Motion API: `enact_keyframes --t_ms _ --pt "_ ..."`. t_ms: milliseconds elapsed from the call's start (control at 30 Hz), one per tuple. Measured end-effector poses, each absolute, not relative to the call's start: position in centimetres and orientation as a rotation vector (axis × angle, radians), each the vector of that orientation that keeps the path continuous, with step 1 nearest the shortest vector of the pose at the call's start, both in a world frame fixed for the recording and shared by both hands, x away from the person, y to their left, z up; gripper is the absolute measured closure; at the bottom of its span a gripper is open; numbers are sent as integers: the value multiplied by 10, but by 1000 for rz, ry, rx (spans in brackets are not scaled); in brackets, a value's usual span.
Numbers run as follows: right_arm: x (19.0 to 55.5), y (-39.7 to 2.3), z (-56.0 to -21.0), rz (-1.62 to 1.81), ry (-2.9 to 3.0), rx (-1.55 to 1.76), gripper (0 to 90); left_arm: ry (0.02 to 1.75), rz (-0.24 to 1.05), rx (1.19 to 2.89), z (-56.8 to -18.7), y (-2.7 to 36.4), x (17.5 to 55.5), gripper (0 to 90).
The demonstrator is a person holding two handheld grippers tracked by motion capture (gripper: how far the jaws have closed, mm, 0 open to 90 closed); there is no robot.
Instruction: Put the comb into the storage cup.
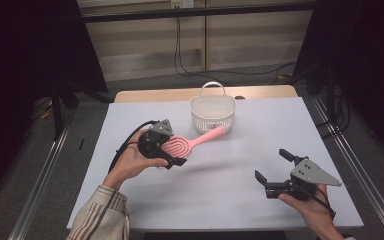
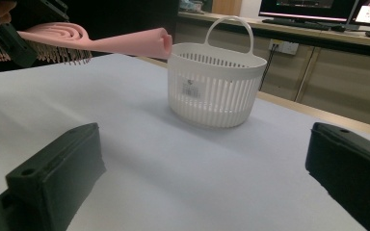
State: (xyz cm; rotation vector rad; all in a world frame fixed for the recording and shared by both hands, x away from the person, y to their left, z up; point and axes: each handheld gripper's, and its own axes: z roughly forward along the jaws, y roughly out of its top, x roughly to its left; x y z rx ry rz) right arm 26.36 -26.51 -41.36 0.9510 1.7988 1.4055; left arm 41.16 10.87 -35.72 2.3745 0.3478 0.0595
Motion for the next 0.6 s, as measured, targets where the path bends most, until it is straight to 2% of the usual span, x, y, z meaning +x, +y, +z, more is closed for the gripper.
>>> enact_keyframes --t_ms 600 --pt "271 -237 -399 1305 1916 724 0 297 24 2384 -356 87 404 198"
